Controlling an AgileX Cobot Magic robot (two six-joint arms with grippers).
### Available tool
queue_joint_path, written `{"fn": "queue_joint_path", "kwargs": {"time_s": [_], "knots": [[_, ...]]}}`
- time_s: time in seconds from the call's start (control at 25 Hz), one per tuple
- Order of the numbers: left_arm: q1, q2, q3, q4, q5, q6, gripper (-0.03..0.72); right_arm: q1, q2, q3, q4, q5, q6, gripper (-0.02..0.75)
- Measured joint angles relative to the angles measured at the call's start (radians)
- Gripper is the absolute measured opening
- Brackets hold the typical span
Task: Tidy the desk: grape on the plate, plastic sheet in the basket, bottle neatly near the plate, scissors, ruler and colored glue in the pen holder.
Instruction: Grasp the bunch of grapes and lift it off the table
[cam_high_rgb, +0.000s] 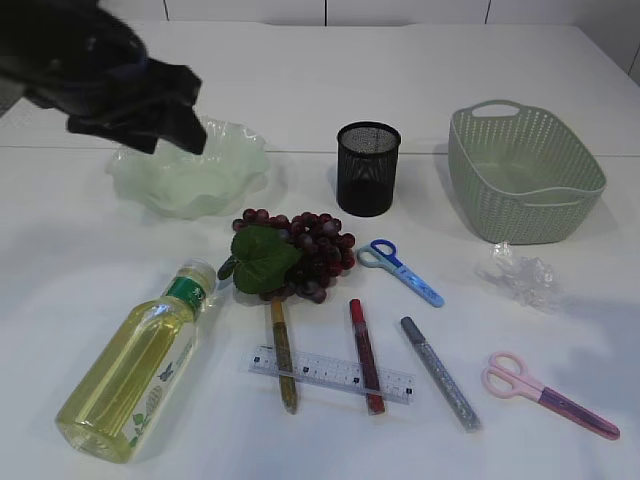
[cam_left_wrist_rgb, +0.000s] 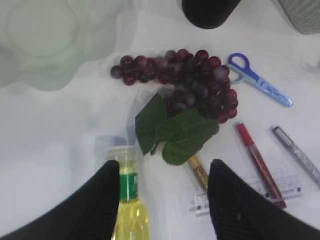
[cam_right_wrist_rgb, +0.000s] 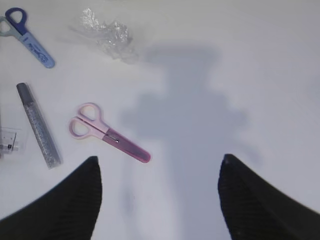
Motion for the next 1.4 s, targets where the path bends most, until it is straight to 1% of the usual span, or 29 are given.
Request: {"fn": "queue_joint_path", "kwargs": {"time_s": [0.12, 0.24, 0.36, 0.48, 0.68, 1.0, 1.28, 1.4], "knots": [[0.0, 0.139, -0.172, -0.031, 0.052, 0.001, 0.415, 0.0, 0.0, 0.0, 0.0, 0.006, 0.0, 0.563], [-0.002, 0.247, -0.302, -0.04, 0.086, 0.001, 0.415, 0.0, 0.0, 0.0, 0.0, 0.023, -0.001, 0.563], [-0.004, 0.325, -0.394, -0.066, 0.097, 0.001, 0.415, 0.0, 0.0, 0.0, 0.0, 0.033, -0.001, 0.563], [-0.004, 0.388, -0.455, -0.085, 0.114, -0.01, 0.415, 0.0, 0.0, 0.0, 0.0, 0.033, -0.001, 0.563], [-0.032, 0.471, -0.474, -0.086, 0.122, -0.02, 0.415, 0.0, 0.0, 0.0, 0.0, 0.033, -0.003, 0.563], [-0.109, 0.552, -0.476, -0.086, 0.098, -0.047, 0.42, 0.0, 0.0, 0.0, 0.0, 0.033, -0.003, 0.563], [-0.142, 0.578, -0.476, -0.086, 0.055, -0.024, 0.552, 0.0, 0.0, 0.0, 0.0, 0.033, -0.003, 0.563], [-0.143, 0.583, -0.476, -0.086, 0.051, -0.013, 0.584, 0.0, 0.0, 0.0, 0.0, 0.033, -0.005, 0.563]]}}
